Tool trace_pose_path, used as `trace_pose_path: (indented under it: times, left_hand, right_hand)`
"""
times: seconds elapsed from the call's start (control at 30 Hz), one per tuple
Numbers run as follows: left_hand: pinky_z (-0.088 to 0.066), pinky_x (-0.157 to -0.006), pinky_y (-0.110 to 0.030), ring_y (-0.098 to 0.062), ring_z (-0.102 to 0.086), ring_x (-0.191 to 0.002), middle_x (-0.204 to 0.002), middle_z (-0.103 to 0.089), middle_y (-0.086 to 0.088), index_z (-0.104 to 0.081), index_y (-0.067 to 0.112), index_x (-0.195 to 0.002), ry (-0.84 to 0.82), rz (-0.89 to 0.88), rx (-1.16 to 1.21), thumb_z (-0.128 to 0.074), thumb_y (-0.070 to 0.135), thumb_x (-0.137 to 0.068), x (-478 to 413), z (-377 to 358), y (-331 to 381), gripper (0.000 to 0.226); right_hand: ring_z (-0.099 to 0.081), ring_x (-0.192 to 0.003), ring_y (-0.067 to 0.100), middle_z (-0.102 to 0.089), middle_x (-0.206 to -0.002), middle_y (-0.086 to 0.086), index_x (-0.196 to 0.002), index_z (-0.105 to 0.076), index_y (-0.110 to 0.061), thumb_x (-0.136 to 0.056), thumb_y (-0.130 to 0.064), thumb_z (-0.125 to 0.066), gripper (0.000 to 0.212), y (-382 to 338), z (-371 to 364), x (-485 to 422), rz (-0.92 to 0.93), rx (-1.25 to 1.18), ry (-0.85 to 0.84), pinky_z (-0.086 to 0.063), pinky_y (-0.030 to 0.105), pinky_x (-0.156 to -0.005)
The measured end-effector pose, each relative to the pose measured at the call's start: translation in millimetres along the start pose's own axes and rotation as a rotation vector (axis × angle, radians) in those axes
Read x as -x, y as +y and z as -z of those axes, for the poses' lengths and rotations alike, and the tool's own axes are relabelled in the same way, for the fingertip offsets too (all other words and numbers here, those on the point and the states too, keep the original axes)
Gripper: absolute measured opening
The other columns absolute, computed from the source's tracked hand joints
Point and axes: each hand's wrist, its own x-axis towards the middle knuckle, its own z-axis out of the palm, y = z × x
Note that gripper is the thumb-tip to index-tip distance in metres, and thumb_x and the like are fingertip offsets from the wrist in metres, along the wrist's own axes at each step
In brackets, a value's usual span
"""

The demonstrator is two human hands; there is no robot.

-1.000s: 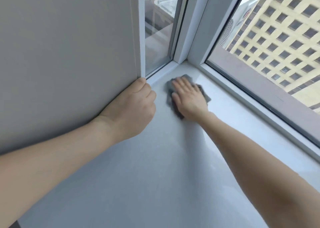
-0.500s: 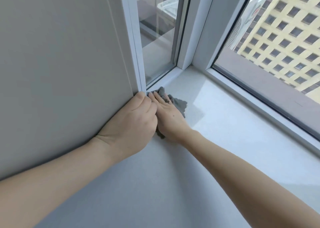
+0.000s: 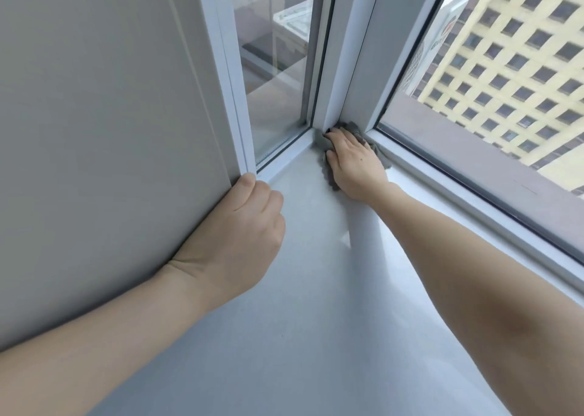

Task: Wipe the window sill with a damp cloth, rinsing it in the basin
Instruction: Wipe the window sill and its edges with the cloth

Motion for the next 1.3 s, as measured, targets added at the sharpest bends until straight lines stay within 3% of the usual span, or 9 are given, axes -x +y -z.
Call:
trace_pose_path:
  times: [0.27,0.43,0.57,0.67,0.8,0.97,1.1,1.17,1.3]
  left_hand:
    - [-0.03,-0.078,-0.041,-0.025,-0.039,-0.058,-0.06,-0.042,-0.009,-0.034,0.015,-0.052,-0.017,0.0,0.041,0.002,-0.002,-0.077,-5,2,-3,0.047]
    - [-0.034,-0.077,-0.041,-0.026,-0.04,-0.06,-0.062,-0.042,-0.01,-0.038,0.013,-0.052,0.028,0.03,0.112,0.003,-0.001,-0.075,-29,3,-6,0.049]
    - [-0.034,-0.077,-0.043,-0.028,-0.043,-0.061,-0.063,-0.045,-0.012,-0.039,0.011,-0.051,0.053,0.078,0.151,-0.001,-0.002,-0.071,-42,-3,-2,0.045]
    - [-0.035,-0.077,-0.044,-0.028,-0.043,-0.061,-0.062,-0.046,-0.013,-0.042,0.009,-0.05,-0.015,0.072,0.201,-0.014,-0.003,-0.064,-46,-4,3,0.033]
    - [-0.036,-0.083,-0.043,-0.029,-0.045,-0.061,-0.064,-0.048,-0.014,-0.047,0.008,-0.05,-0.053,0.021,0.182,-0.008,0.001,-0.068,-49,-7,11,0.043]
    - [-0.035,-0.08,-0.043,-0.03,-0.047,-0.063,-0.068,-0.054,-0.016,-0.053,0.006,-0.053,-0.131,0.007,0.206,-0.017,0.001,-0.063,-47,6,23,0.037]
    - [-0.037,-0.072,-0.043,-0.031,-0.052,-0.064,-0.072,-0.059,-0.016,-0.058,0.004,-0.056,-0.116,0.059,0.264,-0.023,0.0,-0.059,-20,23,33,0.036]
    - [-0.039,-0.066,-0.042,-0.031,-0.053,-0.062,-0.072,-0.061,-0.016,-0.059,0.004,-0.057,-0.067,0.098,0.315,-0.025,0.0,-0.057,0,31,38,0.034]
    - [-0.043,-0.056,-0.035,-0.03,-0.055,-0.058,-0.07,-0.062,-0.013,-0.059,0.004,-0.057,-0.012,0.206,0.441,-0.027,0.0,-0.058,48,52,46,0.033]
  right_hand:
    - [-0.052,-0.112,0.026,-0.055,-0.124,0.005,-0.124,-0.046,-0.013,-0.097,-0.018,-0.035,0.029,17,23,25,-0.025,-0.058,-0.019,-0.037,0.033,-0.088]
    - [-0.055,-0.104,0.032,-0.058,-0.119,0.01,-0.122,-0.047,-0.011,-0.098,-0.018,-0.032,0.029,17,33,49,-0.188,-0.061,-0.018,-0.043,0.035,-0.088]
    - [-0.038,-0.126,0.025,-0.042,-0.136,0.01,-0.124,-0.044,-0.007,-0.097,-0.016,-0.036,0.03,-2,13,9,-0.048,-0.071,-0.085,-0.025,0.033,-0.101]
    - [-0.02,-0.142,0.017,-0.029,-0.152,0.004,-0.137,-0.037,-0.015,-0.099,-0.026,-0.034,0.04,12,11,11,0.024,-0.001,-0.104,-0.014,0.031,-0.112]
    - [-0.011,-0.144,0.009,-0.02,-0.155,-0.005,-0.143,-0.033,-0.026,-0.095,-0.048,-0.023,0.054,59,40,82,0.086,0.097,-0.166,-0.015,0.031,-0.116]
    - [-0.001,-0.143,0.002,-0.011,-0.155,-0.012,-0.144,-0.03,-0.031,-0.09,-0.056,-0.016,0.061,104,80,226,-0.147,0.167,-0.19,-0.002,0.022,-0.113]
    - [-0.001,-0.145,0.014,-0.011,-0.157,-0.003,-0.146,-0.026,-0.026,-0.086,-0.052,-0.011,0.068,64,71,260,-0.372,0.162,-0.145,-0.002,0.037,-0.116]
    - [-0.005,-0.145,0.02,-0.014,-0.157,0.001,-0.145,-0.029,-0.022,-0.09,-0.045,-0.017,0.061,10,57,279,-0.246,0.138,-0.159,-0.003,0.038,-0.116]
    - [-0.012,-0.145,0.023,-0.02,-0.155,0.003,-0.143,-0.034,-0.021,-0.098,-0.038,-0.028,0.049,-64,48,351,0.288,0.084,-0.328,-0.007,0.043,-0.116]
